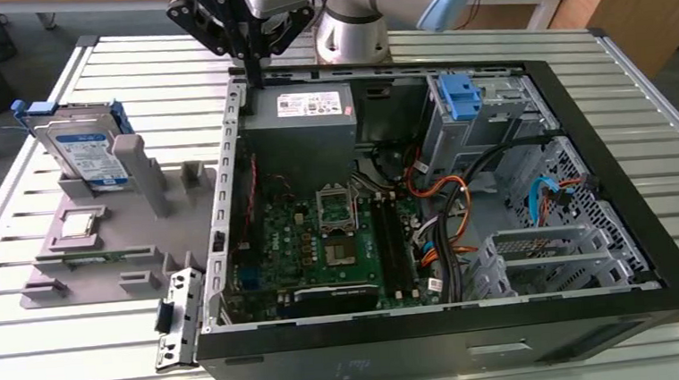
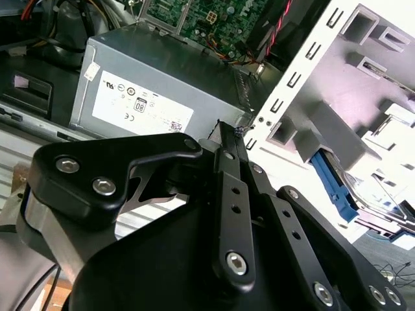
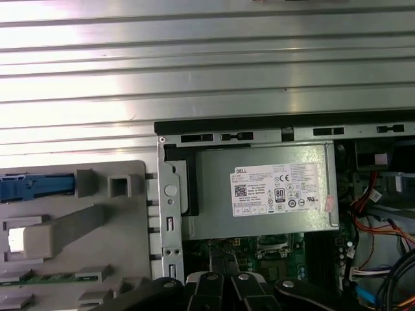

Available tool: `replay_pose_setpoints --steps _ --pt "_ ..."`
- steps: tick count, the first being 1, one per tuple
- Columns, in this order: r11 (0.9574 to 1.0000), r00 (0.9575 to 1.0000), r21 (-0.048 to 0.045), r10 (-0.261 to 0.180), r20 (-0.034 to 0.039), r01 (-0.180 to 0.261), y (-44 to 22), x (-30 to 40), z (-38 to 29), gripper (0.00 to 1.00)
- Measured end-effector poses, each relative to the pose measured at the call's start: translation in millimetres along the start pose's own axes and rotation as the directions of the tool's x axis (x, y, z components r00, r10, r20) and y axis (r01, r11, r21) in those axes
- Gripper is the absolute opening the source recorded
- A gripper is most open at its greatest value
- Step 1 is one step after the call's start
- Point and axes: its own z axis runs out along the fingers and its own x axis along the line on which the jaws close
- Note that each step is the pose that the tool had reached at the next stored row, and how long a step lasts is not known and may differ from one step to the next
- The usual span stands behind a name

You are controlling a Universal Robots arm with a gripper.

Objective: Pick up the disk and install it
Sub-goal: 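Reach for the disk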

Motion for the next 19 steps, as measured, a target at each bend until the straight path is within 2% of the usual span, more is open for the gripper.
replay_pose_setpoints --steps 7,13,19 --pt "1.0000 1.0000 0.0001 0.000 0.0000 0.000 -1.0 13.0 0.1 0.10" --pt "1.0000 1.0000 0.0000 0.000 0.0000 0.000 -1.2 15.0 0.2 0.10" --pt "1.0000 1.0000 0.0000 0.000 0.0000 0.000 -1.8 23.6 0.7 0.10"
